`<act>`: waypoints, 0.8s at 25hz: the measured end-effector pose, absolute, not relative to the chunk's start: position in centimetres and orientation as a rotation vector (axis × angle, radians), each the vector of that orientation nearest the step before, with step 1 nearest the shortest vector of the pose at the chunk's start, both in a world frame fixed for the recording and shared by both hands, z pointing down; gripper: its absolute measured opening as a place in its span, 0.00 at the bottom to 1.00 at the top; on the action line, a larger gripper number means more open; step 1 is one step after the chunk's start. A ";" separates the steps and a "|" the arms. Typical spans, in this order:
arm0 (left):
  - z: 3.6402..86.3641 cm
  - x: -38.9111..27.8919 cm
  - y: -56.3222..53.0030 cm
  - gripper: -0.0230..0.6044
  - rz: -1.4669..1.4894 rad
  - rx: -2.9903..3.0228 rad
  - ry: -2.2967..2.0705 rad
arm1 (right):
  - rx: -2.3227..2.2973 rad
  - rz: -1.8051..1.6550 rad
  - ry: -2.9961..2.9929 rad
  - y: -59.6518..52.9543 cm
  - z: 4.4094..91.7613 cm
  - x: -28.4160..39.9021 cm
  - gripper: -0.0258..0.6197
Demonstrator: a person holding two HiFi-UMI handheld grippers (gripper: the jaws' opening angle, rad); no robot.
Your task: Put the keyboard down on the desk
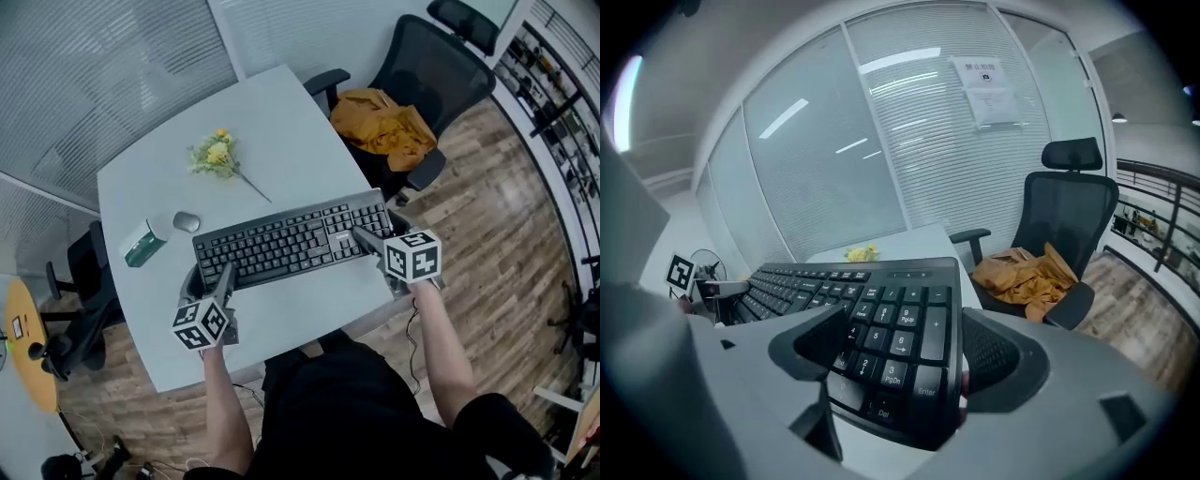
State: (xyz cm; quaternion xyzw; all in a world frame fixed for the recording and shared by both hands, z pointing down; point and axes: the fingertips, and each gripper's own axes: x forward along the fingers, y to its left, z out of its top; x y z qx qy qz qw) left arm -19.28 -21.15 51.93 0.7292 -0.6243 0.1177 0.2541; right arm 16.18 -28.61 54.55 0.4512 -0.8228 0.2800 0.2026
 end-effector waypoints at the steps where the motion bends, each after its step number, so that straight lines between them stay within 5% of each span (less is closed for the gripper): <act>1: 52.4 -19.2 -20.9 0.57 0.313 1.972 -1.708 | 1.246 0.777 -2.301 -28.8 55.0 16.2 0.66; 20: 62.1 -20.2 -24.0 0.57 0.350 1.839 -1.726 | 1.163 0.744 -2.292 -33.9 63.6 14.7 0.66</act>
